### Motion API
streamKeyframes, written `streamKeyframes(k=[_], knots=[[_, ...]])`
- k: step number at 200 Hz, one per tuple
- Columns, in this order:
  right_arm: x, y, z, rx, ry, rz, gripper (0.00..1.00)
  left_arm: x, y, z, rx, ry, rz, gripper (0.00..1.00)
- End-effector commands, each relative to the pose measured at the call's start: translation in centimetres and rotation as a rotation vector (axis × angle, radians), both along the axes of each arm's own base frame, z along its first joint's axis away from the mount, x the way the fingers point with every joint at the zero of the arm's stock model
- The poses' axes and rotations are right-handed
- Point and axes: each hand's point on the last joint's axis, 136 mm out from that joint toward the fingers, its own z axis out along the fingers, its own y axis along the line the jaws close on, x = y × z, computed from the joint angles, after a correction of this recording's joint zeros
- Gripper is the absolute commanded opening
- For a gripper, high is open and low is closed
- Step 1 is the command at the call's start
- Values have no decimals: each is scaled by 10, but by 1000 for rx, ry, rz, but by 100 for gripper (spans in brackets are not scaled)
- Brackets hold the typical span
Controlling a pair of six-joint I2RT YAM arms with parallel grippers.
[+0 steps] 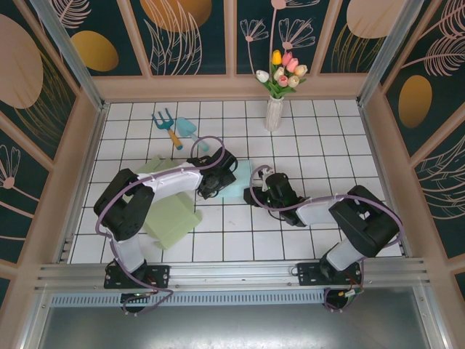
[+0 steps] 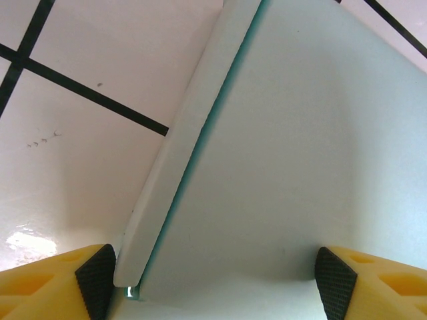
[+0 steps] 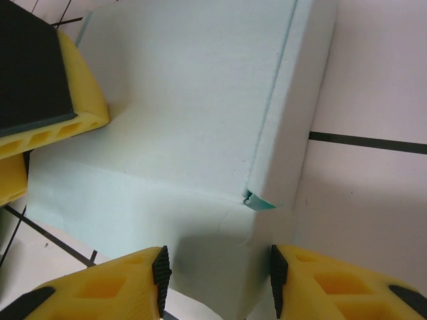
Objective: Fold the paper box
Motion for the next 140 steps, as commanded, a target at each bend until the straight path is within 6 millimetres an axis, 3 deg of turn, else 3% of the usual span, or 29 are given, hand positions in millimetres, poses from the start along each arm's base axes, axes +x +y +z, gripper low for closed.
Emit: streamKeyframes(k=[1, 140], knots=[[-9, 19, 17, 89, -26, 68, 45, -20, 24, -30, 104, 93, 10, 80], [-5, 12, 0, -67, -77, 41, 38, -20, 24, -34, 116, 98, 10, 80]])
